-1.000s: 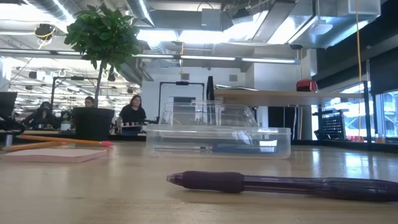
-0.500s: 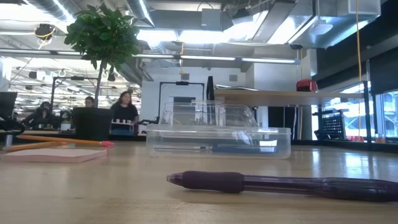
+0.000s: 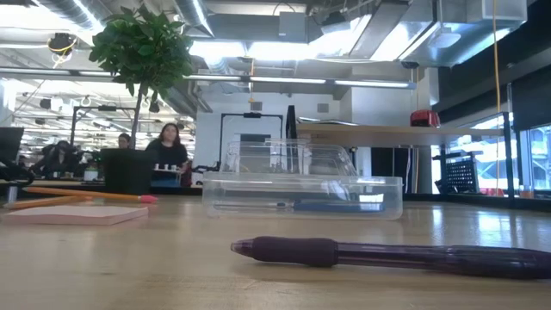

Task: Pack school essentials
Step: Put the yellow crayon box into the transparent supply box

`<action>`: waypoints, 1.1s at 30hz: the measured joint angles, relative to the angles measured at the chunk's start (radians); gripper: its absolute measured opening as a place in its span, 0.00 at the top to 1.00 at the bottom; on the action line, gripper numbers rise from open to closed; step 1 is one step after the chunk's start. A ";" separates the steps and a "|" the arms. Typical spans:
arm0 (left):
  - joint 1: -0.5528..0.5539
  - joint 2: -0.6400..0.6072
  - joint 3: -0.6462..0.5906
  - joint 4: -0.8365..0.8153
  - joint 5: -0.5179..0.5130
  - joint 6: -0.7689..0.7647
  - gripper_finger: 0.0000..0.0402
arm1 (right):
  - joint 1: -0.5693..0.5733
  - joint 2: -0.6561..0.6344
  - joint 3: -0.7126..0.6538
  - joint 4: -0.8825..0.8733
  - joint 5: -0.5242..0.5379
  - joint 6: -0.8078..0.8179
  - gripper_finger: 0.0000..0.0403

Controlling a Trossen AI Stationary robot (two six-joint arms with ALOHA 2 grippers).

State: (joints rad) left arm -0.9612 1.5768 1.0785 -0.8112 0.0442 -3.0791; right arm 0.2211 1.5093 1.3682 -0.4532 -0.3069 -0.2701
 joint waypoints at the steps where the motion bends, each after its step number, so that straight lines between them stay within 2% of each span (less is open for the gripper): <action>1: 0.004 0.000 -0.006 0.005 0.000 0.000 0.01 | 0.000 0.000 0.000 0.000 0.000 0.000 0.67; 14: 0.020 0.095 -0.047 0.076 0.075 0.001 0.01 | 0.000 0.000 0.000 0.000 0.000 0.000 0.67; 33: 0.018 0.107 -0.046 0.073 0.048 0.002 0.01 | 0.000 0.000 0.000 0.000 0.000 0.000 0.67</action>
State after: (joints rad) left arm -0.9428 1.6836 1.0321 -0.7387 0.0924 -3.0772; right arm 0.2211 1.5093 1.3682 -0.4530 -0.3069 -0.2699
